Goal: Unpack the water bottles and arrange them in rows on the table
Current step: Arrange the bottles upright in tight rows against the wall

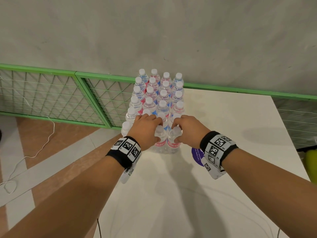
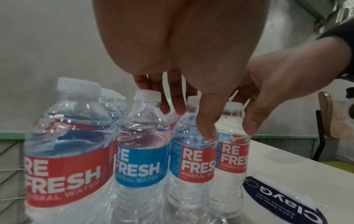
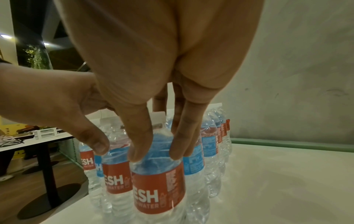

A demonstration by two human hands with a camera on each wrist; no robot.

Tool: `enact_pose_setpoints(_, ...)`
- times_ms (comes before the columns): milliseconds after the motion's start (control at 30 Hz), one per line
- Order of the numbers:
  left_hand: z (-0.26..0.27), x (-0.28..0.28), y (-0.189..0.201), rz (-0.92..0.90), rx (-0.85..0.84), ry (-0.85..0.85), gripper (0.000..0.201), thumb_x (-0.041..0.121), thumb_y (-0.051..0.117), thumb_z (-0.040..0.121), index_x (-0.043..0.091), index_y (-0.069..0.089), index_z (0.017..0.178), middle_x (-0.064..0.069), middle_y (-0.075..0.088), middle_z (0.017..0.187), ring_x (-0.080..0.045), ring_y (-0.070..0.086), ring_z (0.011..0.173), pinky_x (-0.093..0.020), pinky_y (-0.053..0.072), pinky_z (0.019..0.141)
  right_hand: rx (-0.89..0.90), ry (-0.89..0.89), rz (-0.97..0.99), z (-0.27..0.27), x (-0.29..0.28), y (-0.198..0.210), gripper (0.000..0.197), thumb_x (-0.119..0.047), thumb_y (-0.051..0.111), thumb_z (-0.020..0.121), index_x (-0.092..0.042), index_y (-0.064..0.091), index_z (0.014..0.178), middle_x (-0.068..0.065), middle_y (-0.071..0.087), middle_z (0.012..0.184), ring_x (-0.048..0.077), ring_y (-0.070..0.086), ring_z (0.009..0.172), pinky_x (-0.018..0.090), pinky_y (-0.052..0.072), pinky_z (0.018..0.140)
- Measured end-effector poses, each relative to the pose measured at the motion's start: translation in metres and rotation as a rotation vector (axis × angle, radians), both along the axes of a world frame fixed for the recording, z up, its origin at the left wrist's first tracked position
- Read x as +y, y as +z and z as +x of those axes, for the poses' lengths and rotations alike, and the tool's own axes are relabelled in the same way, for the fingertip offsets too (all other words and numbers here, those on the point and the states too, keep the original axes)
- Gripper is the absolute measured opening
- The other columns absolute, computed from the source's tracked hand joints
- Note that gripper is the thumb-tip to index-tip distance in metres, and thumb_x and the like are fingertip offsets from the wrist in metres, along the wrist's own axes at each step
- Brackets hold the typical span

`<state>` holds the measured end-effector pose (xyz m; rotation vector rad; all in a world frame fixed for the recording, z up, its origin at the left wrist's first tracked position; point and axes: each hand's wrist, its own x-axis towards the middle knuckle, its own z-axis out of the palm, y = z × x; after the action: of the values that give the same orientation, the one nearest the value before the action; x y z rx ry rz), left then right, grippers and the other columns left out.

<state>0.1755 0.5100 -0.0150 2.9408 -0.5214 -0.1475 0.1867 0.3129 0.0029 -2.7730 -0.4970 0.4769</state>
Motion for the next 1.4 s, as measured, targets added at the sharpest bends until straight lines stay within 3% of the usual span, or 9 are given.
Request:
enact_pose_setpoints(133,0.002,-0.003,0.000,0.004,-0.006,0.017,0.044,0.043,0.076,0.071,0.029,0.055,0.108,0.008,0.055,0.101,-0.021,0.050,0.100,-0.036,0.032,0.091,-0.012,-0.017,0.006,0.000,0.000,-0.001,0.050,-0.035,0.085,0.067,-0.020,0.059,0.107,0.001,0.054,0.098,0.024,0.056,0.091,0.033,0.048,0.078)
enact_pose_setpoints(233,0.002,-0.002,-0.001,0.001,0.014,0.021,0.048,0.045,0.077,0.070,0.029,0.054,0.110,0.008,0.055,0.102,-0.021,0.051,0.099,-0.037,0.033,0.091,0.007,0.003,-0.021,0.000,-0.001,0.000,0.057,-0.037,0.084,0.067,-0.023,0.055,0.114,0.001,0.051,0.102,0.022,0.055,0.094,0.032,0.047,0.079)
enact_pose_setpoints(333,0.001,0.002,-0.001,-0.018,0.045,0.009,0.058,0.044,0.079,0.069,0.031,0.050,0.117,0.008,0.055,0.108,-0.020,0.052,0.102,-0.038,0.032,0.094,0.041,0.053,-0.020,-0.001,-0.002,0.003,0.064,-0.032,0.084,0.066,-0.030,0.053,0.123,0.001,0.048,0.105,0.021,0.054,0.092,0.034,0.050,0.083)
enact_pose_setpoints(433,0.001,0.006,0.002,-0.044,0.072,-0.029,0.064,0.038,0.081,0.067,0.035,0.048,0.122,0.009,0.051,0.111,-0.017,0.051,0.103,-0.038,0.032,0.097,0.039,0.098,-0.051,-0.001,-0.002,0.006,0.053,-0.020,0.079,0.073,-0.031,0.058,0.121,0.003,0.049,0.106,0.022,0.055,0.094,0.033,0.049,0.085)
enact_pose_setpoints(667,0.000,0.003,-0.003,-0.073,0.061,-0.049,0.052,0.027,0.077,0.072,0.029,0.054,0.118,0.005,0.048,0.109,-0.021,0.056,0.095,-0.036,0.034,0.095,-0.001,0.017,-0.027,-0.002,0.001,-0.001,0.048,-0.021,0.079,0.071,-0.025,0.061,0.116,0.001,0.047,0.099,0.025,0.054,0.095,0.031,0.044,0.080)
enact_pose_setpoints(1033,0.000,0.003,-0.002,-0.061,0.054,-0.023,0.054,0.039,0.079,0.071,0.029,0.052,0.116,0.006,0.050,0.108,-0.020,0.055,0.097,-0.039,0.035,0.098,-0.002,-0.026,0.019,-0.006,-0.001,-0.005,0.054,-0.034,0.084,0.068,-0.024,0.057,0.114,-0.001,0.047,0.097,0.023,0.055,0.091,0.032,0.046,0.079)
enact_pose_setpoints(1233,-0.001,0.007,-0.004,-0.057,0.047,-0.084,0.050,0.026,0.068,0.073,0.038,0.053,0.120,0.010,0.051,0.110,-0.017,0.054,0.103,-0.039,0.033,0.096,0.029,0.075,0.004,-0.004,-0.007,0.000,0.050,-0.014,0.075,0.074,-0.031,0.062,0.120,-0.001,0.046,0.104,0.024,0.055,0.099,0.027,0.043,0.083)
enact_pose_setpoints(1300,0.002,0.008,-0.004,-0.053,0.047,-0.080,0.046,0.023,0.066,0.075,0.038,0.055,0.117,0.010,0.053,0.108,-0.018,0.054,0.103,-0.039,0.033,0.095,0.015,0.049,0.014,-0.003,-0.006,-0.001,0.049,-0.017,0.076,0.073,-0.028,0.064,0.118,0.000,0.050,0.104,0.024,0.056,0.098,0.030,0.046,0.083)
enact_pose_setpoints(1400,0.005,0.005,-0.002,-0.036,0.054,-0.045,0.041,0.032,0.070,0.079,0.033,0.057,0.117,0.007,0.053,0.105,-0.019,0.054,0.102,-0.037,0.031,0.097,-0.004,-0.018,0.037,-0.005,0.000,-0.005,0.047,-0.026,0.080,0.068,-0.024,0.063,0.111,0.002,0.052,0.099,0.025,0.057,0.092,0.035,0.049,0.081)
